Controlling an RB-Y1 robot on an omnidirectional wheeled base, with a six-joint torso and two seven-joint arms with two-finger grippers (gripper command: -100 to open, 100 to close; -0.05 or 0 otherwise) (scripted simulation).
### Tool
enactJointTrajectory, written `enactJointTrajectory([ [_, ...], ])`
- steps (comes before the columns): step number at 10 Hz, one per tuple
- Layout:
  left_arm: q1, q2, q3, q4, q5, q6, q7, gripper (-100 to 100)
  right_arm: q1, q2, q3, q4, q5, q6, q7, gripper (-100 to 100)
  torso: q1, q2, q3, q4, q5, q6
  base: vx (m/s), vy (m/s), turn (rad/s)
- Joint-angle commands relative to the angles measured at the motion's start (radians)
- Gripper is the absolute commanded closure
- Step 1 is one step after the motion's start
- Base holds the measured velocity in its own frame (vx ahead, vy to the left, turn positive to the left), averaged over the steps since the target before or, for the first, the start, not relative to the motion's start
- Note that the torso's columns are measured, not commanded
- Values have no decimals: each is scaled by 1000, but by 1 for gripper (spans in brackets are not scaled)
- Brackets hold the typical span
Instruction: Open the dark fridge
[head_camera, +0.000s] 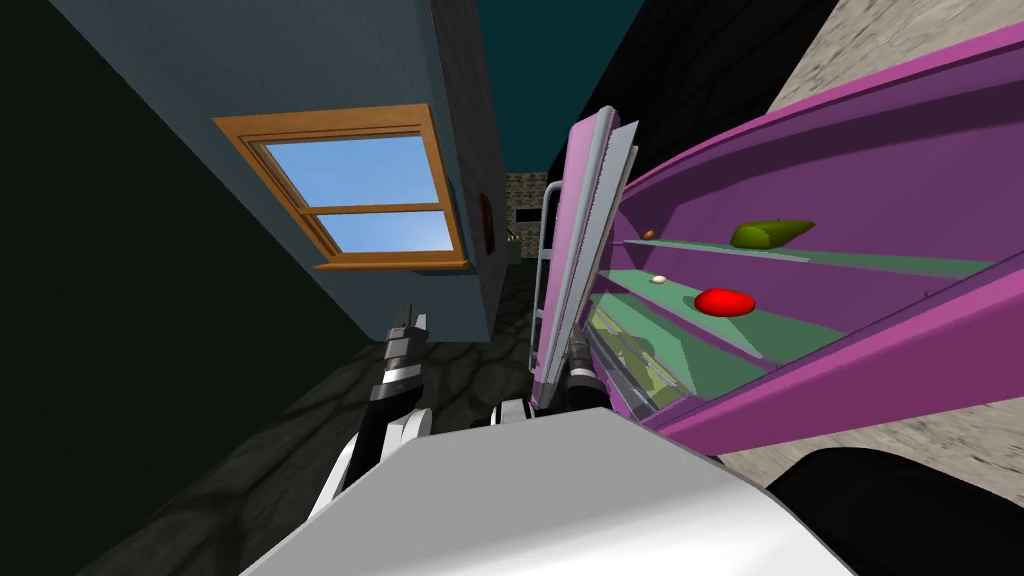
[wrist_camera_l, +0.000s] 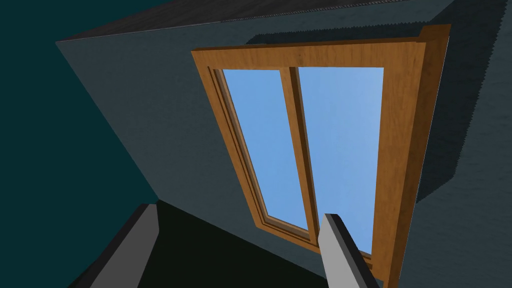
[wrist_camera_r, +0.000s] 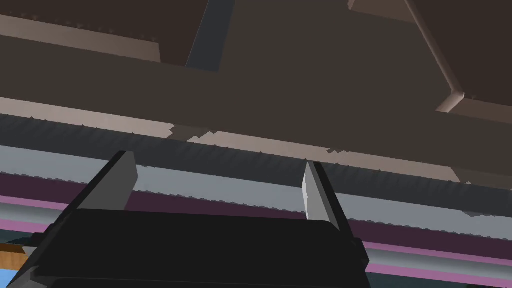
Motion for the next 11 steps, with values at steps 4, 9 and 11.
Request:
enactJointTrajectory([
  [4,0,0,0,0,0,0,0,0,18,44,-3,-38,-26,-16,3,-100,4,1,2,-1,0,-1,59,1,14],
  [9,0,0,0,0,0,0,0,0,15,65,-25,-45,-20,-55,8,100,11,2,2,-2,2,-1,114,142,-39],
  [11,0,0,0,0,0,0,0,0,13,75,-36,-48,-16,-75,9,100,6,0,1,-2,1,-1,193,197,-49],
])
